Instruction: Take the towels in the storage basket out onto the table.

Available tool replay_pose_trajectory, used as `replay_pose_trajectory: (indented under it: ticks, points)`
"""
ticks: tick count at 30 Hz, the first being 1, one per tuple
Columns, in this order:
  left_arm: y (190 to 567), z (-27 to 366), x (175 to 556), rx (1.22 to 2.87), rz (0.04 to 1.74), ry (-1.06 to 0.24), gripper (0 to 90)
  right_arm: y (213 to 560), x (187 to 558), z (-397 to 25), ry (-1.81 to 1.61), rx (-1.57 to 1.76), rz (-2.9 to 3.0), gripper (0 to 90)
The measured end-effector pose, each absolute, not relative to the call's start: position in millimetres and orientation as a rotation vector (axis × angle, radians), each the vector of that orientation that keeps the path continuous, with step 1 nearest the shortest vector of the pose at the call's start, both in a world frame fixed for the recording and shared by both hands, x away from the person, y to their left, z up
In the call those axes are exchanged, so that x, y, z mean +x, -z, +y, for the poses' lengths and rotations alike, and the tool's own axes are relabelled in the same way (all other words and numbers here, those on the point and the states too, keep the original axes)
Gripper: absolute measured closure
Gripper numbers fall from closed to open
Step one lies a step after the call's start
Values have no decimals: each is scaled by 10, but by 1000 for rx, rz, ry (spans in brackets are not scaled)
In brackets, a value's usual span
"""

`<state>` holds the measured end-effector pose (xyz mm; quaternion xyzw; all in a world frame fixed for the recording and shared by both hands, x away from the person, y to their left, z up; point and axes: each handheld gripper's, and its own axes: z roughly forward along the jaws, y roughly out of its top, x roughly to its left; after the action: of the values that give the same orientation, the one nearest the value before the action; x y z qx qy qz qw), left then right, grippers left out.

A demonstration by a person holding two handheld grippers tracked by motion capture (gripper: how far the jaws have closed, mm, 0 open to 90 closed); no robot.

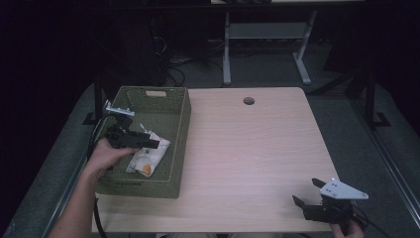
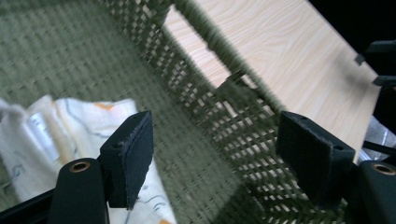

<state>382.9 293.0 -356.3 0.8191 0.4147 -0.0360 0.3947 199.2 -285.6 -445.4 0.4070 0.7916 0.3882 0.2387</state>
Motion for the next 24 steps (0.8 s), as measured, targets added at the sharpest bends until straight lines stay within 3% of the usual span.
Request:
replay_pose_trajectory:
  ticks: [24]
  points:
    - [3744, 2984, 3955, 2177, 1309, -87, 277, 4444, 1983, -2866, -1073, 1109, 2161, 138]
